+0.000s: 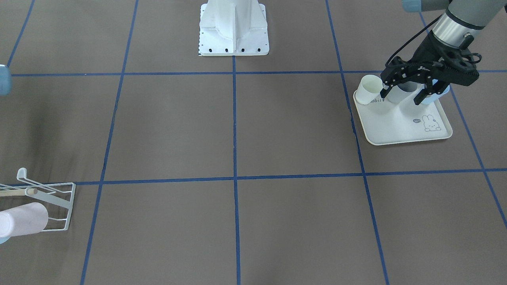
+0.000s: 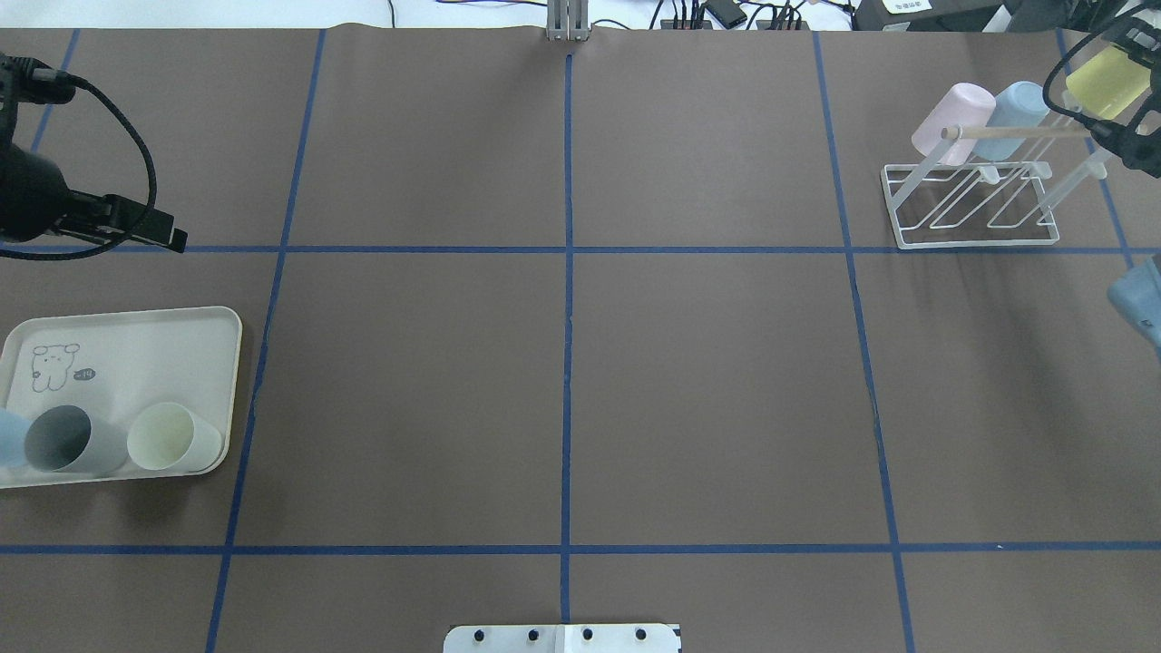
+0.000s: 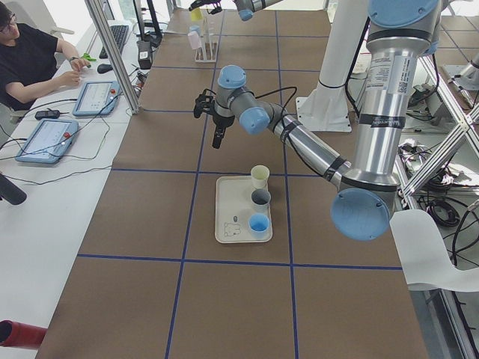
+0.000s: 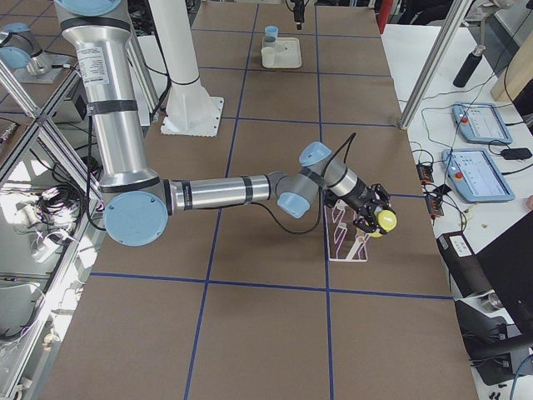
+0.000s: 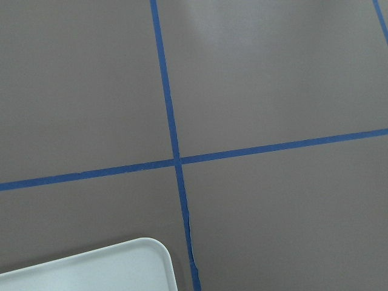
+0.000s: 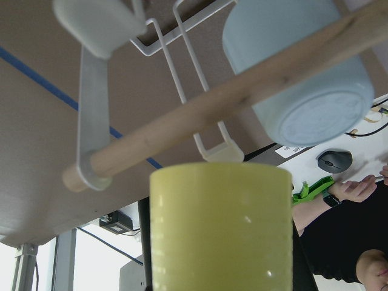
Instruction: Transfer IKEA cup to right arm and place on rack
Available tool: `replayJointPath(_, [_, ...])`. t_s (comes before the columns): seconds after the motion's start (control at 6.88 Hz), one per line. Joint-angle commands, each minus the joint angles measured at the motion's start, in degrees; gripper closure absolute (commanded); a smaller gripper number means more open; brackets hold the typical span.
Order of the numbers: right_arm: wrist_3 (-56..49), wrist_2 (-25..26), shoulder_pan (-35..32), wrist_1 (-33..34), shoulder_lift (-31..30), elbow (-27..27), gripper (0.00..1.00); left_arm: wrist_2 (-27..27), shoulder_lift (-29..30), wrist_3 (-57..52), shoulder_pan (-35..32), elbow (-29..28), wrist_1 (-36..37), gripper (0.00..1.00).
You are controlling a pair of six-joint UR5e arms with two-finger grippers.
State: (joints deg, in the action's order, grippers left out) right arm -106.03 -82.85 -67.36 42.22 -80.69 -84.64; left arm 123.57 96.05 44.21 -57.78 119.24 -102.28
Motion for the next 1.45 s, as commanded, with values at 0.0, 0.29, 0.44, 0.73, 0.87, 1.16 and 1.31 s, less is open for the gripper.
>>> replayJointPath(0.0, [-0.06, 2.42, -0.05, 0.14, 0.88, 1.05, 1.0, 0.0, 0.01, 0.0, 0.03, -0.32, -0.12, 0.0])
replayJointPath(0.29, [-0.06, 3.91, 0.56, 0.05, 1.85, 2.28, 1.0, 0.0, 0.01, -0.09, 0.03, -0.33, -0.12, 0.0])
replayJointPath(0.44, [0.03, 4.36, 0.74, 0.05, 1.94, 2.54, 1.0, 0.0, 0.01, -0.09, 0.03, -0.33, -0.12, 0.0])
replayJointPath(0.73, [0.03, 6.38, 1.96, 0.05, 2.2, 2.72, 1.0, 0.0, 0.01, -0.09, 0.03, -0.33, -0.12, 0.0])
replayJointPath(0.87, [0.03, 6.65, 2.06, 0.05, 2.2, 3.16, 1.0, 0.0, 0.01, -0.09, 0.03, -0.33, -0.12, 0.0])
replayJointPath(1.16, [0.03, 6.65, 2.06, 0.05, 2.11, 3.51, 1.0, 0.0, 0.01, -0.09, 0.12, -0.41, -0.12, 0.0])
replayJointPath(1.31, [0.03, 6.74, 2.67, -0.03, 2.11, 3.51, 1.0, 0.0, 0.01, -0.09, 0.12, -0.41, -0.12, 0.0])
